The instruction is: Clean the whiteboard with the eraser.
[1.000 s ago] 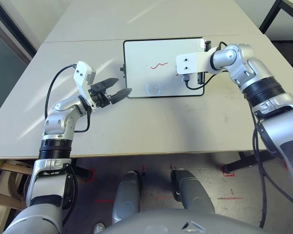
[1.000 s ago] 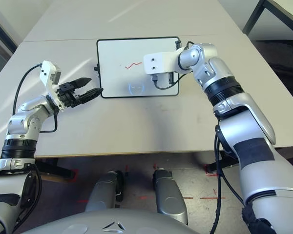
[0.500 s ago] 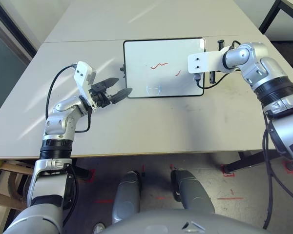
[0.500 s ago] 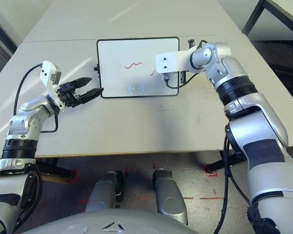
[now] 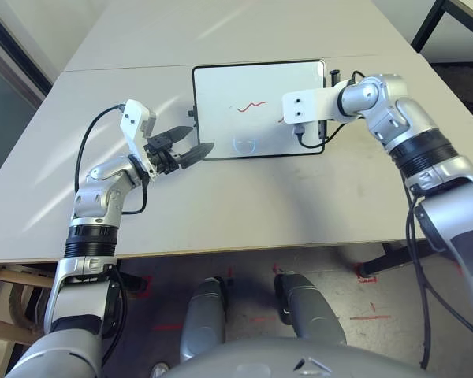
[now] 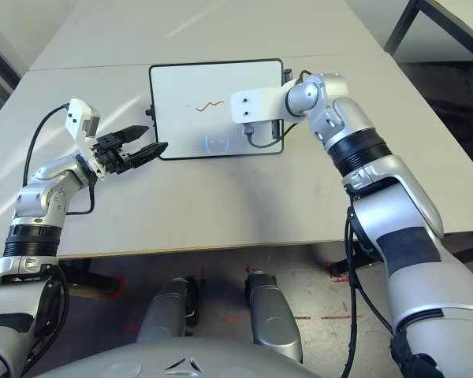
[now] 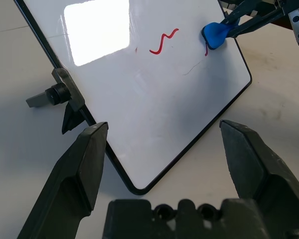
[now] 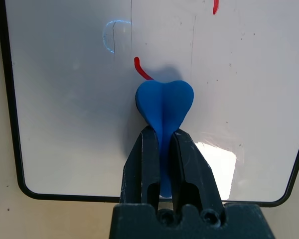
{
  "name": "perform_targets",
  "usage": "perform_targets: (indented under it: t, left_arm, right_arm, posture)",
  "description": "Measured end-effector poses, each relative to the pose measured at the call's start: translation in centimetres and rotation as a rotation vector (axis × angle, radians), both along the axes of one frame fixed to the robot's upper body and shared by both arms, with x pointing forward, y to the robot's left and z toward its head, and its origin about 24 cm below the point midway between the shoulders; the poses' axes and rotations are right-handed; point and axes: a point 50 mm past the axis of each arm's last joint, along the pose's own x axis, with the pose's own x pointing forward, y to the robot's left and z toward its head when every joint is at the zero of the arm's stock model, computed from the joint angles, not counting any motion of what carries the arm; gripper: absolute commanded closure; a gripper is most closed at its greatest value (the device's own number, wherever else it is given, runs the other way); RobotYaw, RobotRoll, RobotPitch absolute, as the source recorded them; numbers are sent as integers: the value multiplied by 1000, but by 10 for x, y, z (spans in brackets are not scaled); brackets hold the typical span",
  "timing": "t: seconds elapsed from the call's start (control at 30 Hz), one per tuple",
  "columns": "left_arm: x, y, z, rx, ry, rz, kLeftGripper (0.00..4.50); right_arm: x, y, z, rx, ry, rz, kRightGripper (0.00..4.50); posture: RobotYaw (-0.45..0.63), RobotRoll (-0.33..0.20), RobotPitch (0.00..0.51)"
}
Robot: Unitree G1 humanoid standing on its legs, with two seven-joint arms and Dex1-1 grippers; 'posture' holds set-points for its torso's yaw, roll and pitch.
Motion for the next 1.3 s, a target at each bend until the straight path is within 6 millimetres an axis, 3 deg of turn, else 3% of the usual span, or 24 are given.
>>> perform_targets:
  t: [0.3, 0.53, 0.9, 1.3]
  left_arm:
    - [0, 0, -1, -1, 2, 0, 0]
    - [-1, 0, -1, 0, 2, 0, 0]
    - [-1, 0, -1, 0, 2, -1, 0]
    - [0, -1, 0, 0, 2, -2, 0]
  right_arm:
    - [-2, 19, -5, -1, 5, 44, 4411]
    - [-2, 18, -5, -17, -1, 44, 4411]
    - [0, -21, 0, -89, -17, -20, 4411]
    - [-1, -27, 0, -94, -4, -42, 4412]
  posture:
    - [-158, 0, 127]
    - [-160, 0, 125]
    - [-173, 0, 125]
    - [-173, 0, 128]
